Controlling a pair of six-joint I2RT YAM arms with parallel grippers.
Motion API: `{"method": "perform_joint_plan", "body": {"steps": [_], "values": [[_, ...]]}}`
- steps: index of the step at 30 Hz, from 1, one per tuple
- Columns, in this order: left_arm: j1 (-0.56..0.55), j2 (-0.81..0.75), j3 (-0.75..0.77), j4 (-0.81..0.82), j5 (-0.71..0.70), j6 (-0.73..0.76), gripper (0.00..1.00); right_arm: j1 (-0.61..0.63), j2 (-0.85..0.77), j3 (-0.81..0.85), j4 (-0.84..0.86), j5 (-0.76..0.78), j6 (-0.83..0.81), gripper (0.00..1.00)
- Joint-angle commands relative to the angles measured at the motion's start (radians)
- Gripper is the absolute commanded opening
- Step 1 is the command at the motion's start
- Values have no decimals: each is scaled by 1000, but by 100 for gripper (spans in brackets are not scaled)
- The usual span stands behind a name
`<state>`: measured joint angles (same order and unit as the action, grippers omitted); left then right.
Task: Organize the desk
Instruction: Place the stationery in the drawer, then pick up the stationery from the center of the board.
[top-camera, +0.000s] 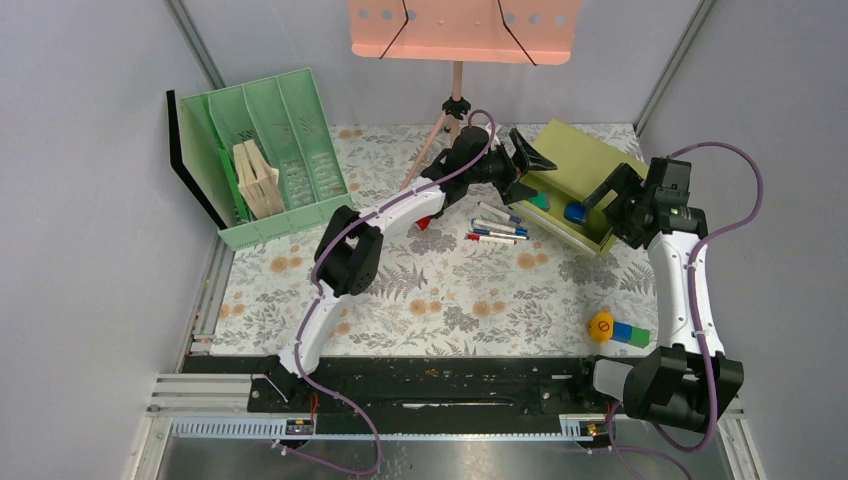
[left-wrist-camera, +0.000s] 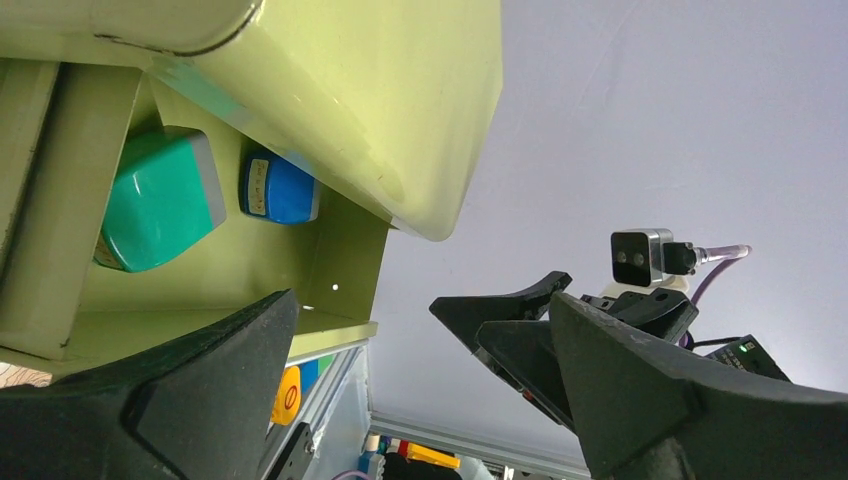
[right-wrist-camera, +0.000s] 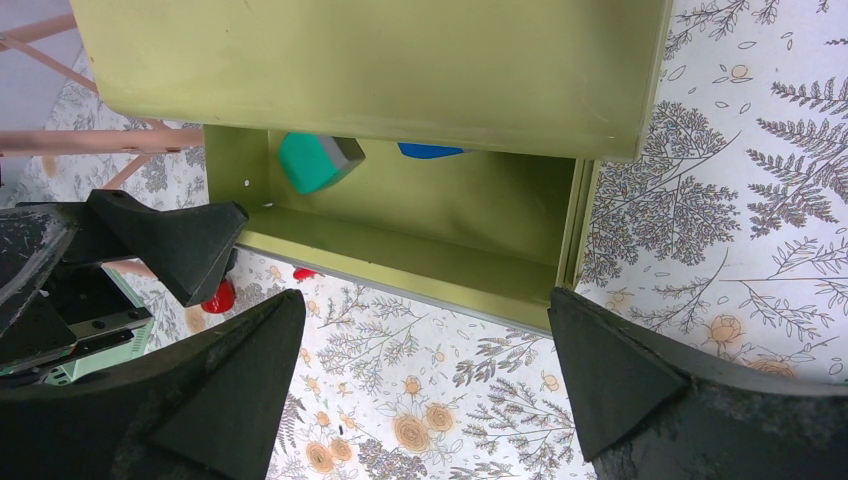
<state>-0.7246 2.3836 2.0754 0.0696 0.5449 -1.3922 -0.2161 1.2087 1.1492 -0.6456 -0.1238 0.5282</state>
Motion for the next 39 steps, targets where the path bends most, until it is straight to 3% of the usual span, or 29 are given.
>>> {"method": "perform_joint_plan", "body": {"steps": [1,9,21,30,39], "values": [[6,-71,41,33,-22,17,99,-2,-4,18,6,-12,0,100],[21,-187,-102,27,-11,99,99,-2,-5,17,5,-17,-1,100],[89,-535,-609,-109,-12,398,99,-2,1,6,20,-31,11,98],[92,-668,-667,-539,-245,776,99,-2,10,-5,34,-51,22,98],[90,-733,-665,-766,-564,1042,99,-2,20,-3,40,-66,32,98]]}}
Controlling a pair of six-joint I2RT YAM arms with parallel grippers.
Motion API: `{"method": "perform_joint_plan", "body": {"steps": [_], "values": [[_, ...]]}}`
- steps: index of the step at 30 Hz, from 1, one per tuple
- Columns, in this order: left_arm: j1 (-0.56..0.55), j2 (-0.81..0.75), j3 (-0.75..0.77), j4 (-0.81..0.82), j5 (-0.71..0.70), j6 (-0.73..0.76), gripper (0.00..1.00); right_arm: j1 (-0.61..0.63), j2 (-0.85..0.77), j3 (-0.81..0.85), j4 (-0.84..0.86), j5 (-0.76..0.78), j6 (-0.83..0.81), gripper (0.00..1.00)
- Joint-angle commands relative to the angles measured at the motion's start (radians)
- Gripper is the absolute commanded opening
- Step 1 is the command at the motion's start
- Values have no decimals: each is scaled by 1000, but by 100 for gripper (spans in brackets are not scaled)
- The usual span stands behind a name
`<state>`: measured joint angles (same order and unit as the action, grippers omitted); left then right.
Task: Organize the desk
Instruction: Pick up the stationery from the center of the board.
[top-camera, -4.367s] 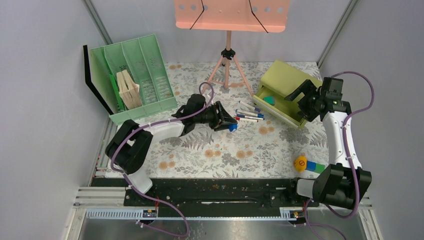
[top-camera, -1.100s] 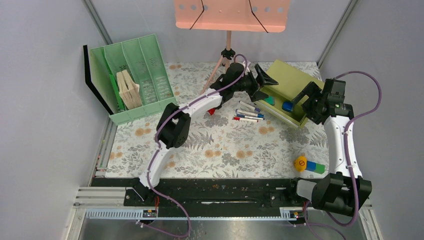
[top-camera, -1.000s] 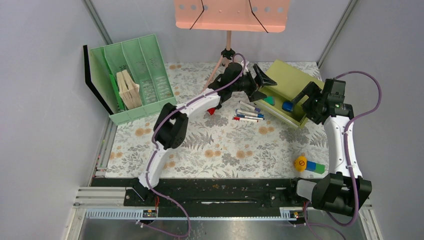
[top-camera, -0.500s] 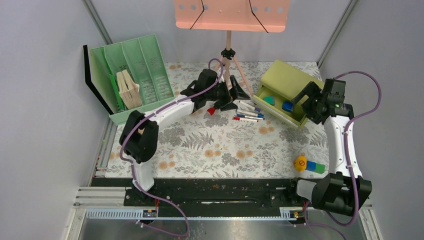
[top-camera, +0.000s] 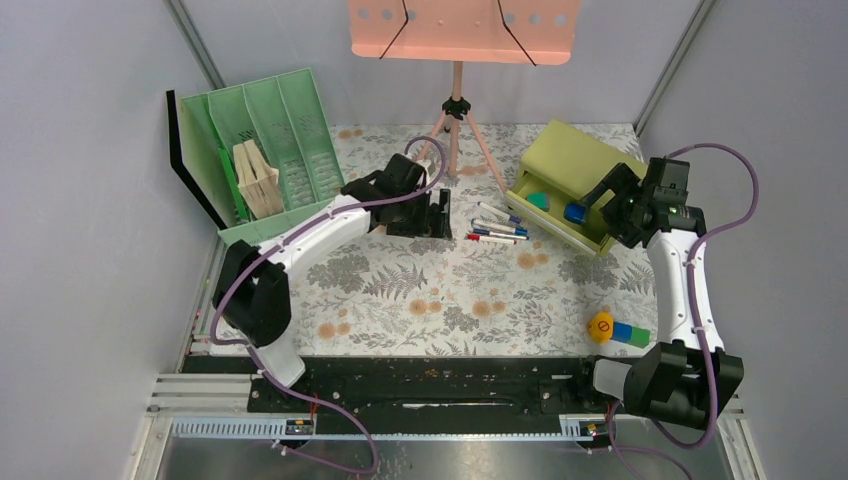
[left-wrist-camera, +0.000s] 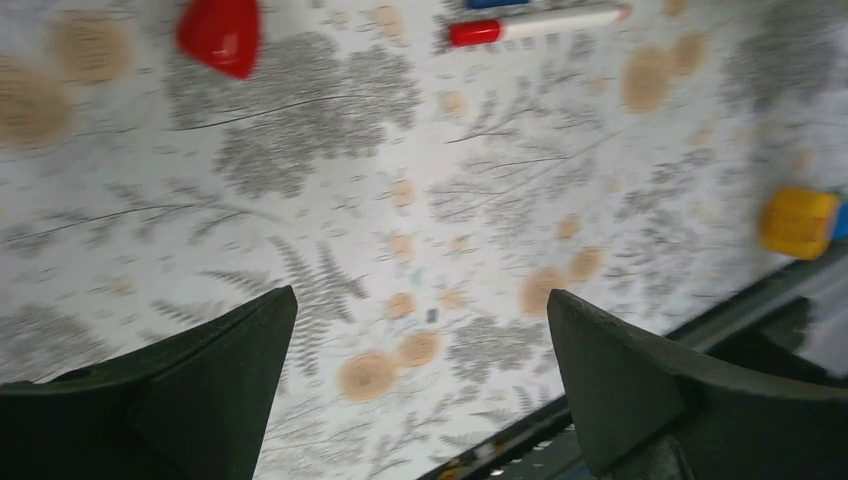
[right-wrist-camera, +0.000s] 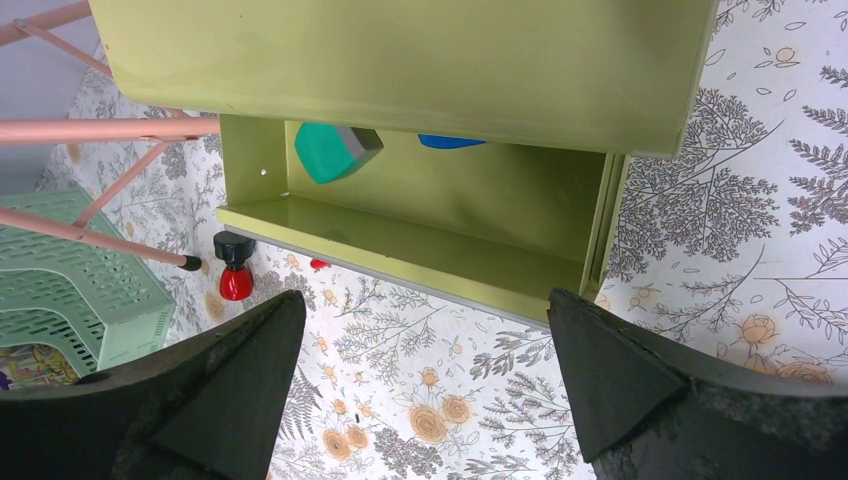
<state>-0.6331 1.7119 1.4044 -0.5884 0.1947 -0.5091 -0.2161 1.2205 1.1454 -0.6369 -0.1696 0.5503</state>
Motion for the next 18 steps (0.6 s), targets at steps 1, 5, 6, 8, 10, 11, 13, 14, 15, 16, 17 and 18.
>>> {"method": "perform_joint_plan", "body": {"steps": [1,5,6,8,10,11,13,14,15,16,17,18], "values": [[-2,-68,5,-122,-247,179,99,-2,7,3,31,-21,9,98],[-6,-86,-3,-133,-290,265,99,-2,5,0,31,-17,7,98],[-6,-87,-3,-132,-298,277,99,-2,6,0,31,-16,8,98],[-6,-85,-1,-126,-308,297,99,-1,6,-2,32,-16,4,98],[-6,-79,4,-116,-317,311,99,-2,3,-4,32,-13,2,98],[-6,-71,11,-114,-325,313,99,-2,2,-4,33,-13,0,98],[-6,-49,31,-116,-336,317,99,-2,3,-5,32,-11,-3,98],[-6,-38,42,-116,-339,318,99,-2,4,-6,32,-11,-4,98],[-6,-25,53,-116,-340,319,99,-2,5,-6,33,-11,-3,98],[-5,-12,63,-116,-340,320,99,-2,7,-6,32,-11,-3,98],[-5,4,74,-116,-337,322,99,-2,9,-4,32,-11,-3,98],[-6,18,86,-117,-335,323,99,-2,11,-3,32,-11,-3,98]]}}
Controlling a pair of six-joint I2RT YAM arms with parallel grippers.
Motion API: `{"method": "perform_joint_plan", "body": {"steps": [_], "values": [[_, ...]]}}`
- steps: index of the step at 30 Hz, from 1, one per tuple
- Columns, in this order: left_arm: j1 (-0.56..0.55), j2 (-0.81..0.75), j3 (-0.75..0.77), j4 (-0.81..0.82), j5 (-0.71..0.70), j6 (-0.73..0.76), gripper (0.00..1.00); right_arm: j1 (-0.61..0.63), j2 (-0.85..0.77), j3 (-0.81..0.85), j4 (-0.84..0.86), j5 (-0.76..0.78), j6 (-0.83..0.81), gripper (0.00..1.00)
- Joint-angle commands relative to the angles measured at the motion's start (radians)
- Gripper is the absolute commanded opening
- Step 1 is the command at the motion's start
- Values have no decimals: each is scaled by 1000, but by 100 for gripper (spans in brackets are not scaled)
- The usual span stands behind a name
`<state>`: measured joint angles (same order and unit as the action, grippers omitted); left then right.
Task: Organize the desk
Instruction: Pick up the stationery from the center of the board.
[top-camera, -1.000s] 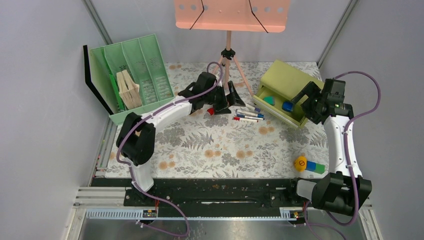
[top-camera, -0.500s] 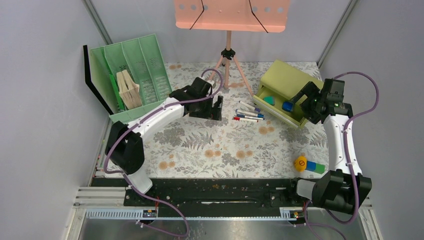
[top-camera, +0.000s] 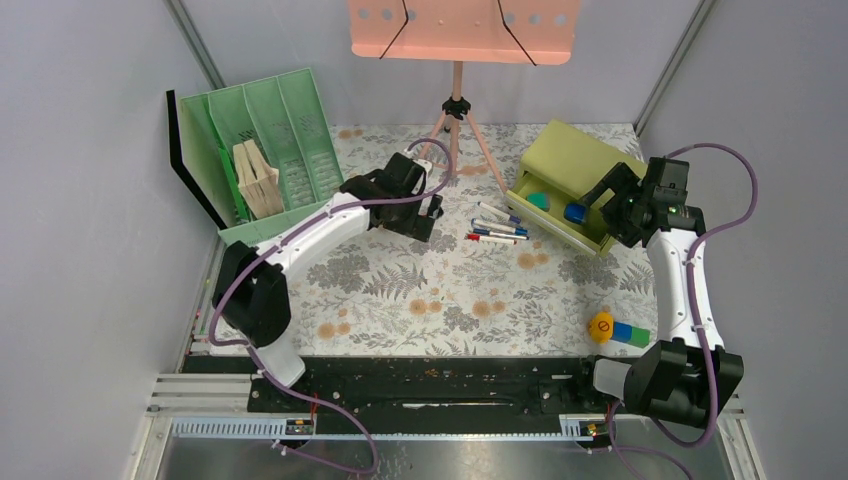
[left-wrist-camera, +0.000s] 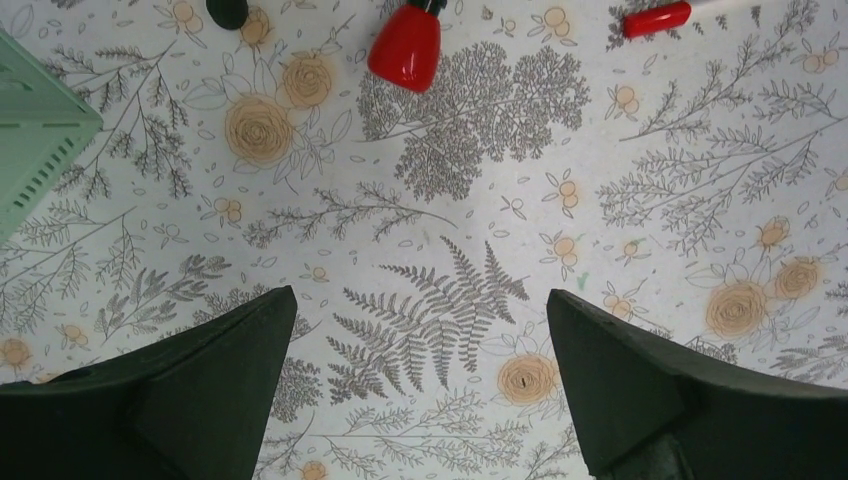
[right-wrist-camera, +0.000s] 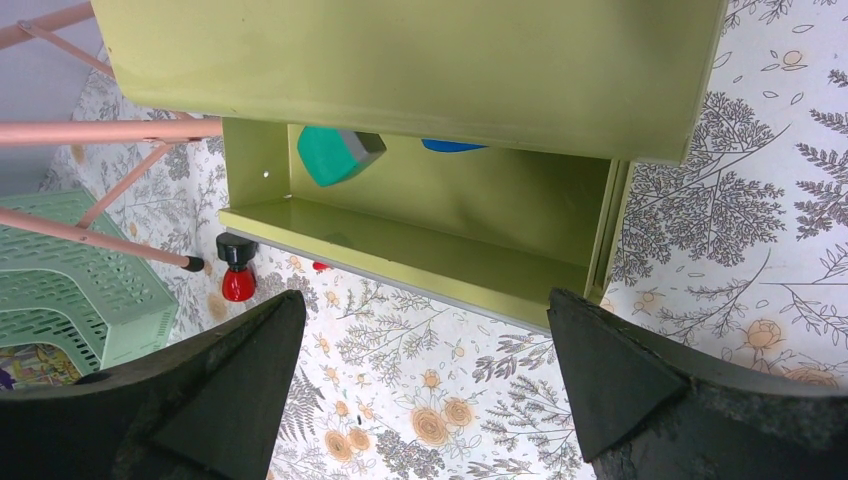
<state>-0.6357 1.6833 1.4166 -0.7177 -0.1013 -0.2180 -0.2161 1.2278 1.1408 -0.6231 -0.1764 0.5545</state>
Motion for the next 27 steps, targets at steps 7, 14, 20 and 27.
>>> {"method": "perform_joint_plan", "body": {"steps": [7,14,20,27], "values": [[-2,144,156,13,-30,62,96,-2,22,21,17,-6,-9,98],[3,265,273,-7,-52,113,93,-1,40,34,15,7,-18,98],[7,381,393,-39,-53,142,92,-2,61,55,-5,40,-46,98],[8,500,507,-78,-96,156,89,-3,85,71,-15,70,-68,98]]}}
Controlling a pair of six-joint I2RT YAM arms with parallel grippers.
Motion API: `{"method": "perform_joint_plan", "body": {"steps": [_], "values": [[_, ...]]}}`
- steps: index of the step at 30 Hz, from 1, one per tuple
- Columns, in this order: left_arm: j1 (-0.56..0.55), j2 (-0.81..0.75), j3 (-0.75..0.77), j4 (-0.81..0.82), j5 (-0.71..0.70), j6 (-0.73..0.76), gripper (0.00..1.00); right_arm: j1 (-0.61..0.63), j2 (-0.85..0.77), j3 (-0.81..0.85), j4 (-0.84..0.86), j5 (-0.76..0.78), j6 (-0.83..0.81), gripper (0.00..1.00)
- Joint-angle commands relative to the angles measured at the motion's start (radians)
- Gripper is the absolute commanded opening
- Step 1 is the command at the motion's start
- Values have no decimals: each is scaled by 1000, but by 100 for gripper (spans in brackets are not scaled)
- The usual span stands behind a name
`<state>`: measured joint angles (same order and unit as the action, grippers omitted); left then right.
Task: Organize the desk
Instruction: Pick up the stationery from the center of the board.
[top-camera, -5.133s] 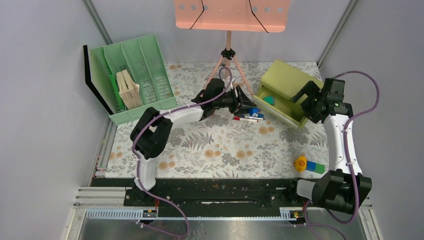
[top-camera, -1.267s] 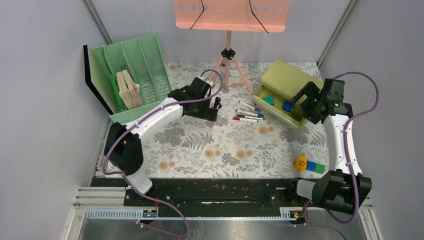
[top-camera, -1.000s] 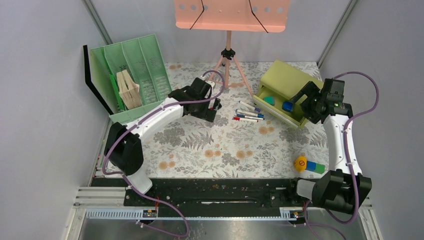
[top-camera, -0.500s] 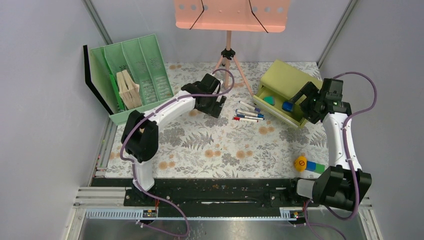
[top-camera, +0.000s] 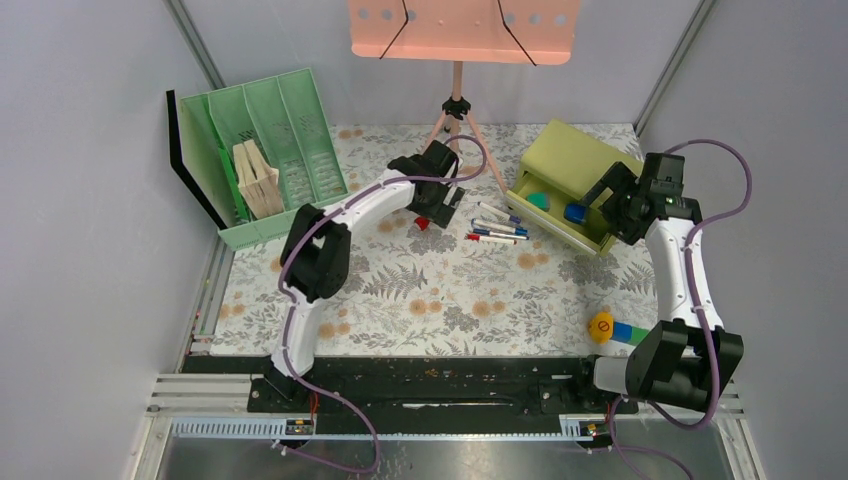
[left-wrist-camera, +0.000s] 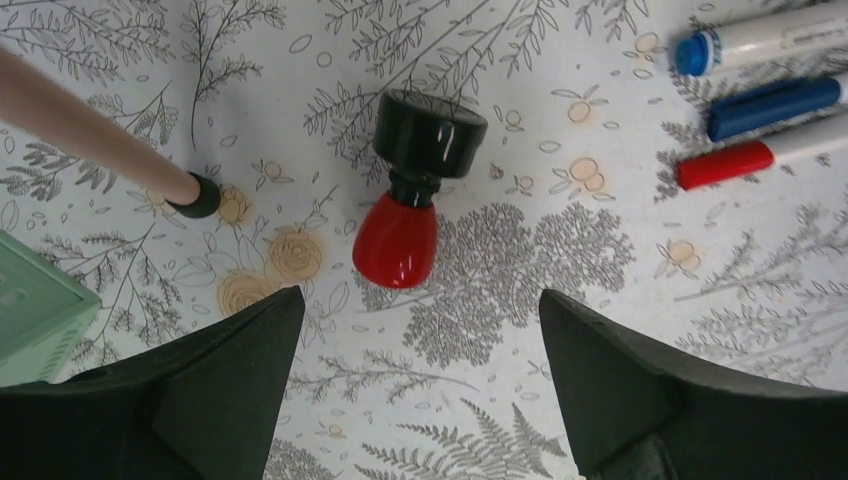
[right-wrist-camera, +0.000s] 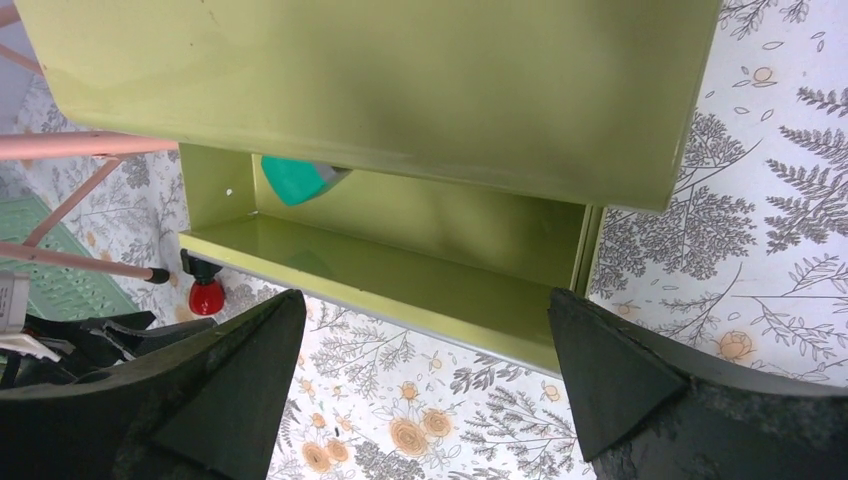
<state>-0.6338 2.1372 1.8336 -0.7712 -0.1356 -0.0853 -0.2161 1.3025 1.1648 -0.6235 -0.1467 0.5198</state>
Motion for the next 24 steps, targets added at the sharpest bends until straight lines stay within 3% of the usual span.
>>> {"method": "perform_joint_plan", "body": {"steps": [1,14,24], "values": [[8,61,108,-27,-66,24,87,-4,13,47,-16,45,-36,98],[53,178,174,-27,10,-2,75,-4,44,52,-17,55,-41,98],[54,158,93,7,85,-28,51,-4,49,62,-16,49,-34,98]]}}
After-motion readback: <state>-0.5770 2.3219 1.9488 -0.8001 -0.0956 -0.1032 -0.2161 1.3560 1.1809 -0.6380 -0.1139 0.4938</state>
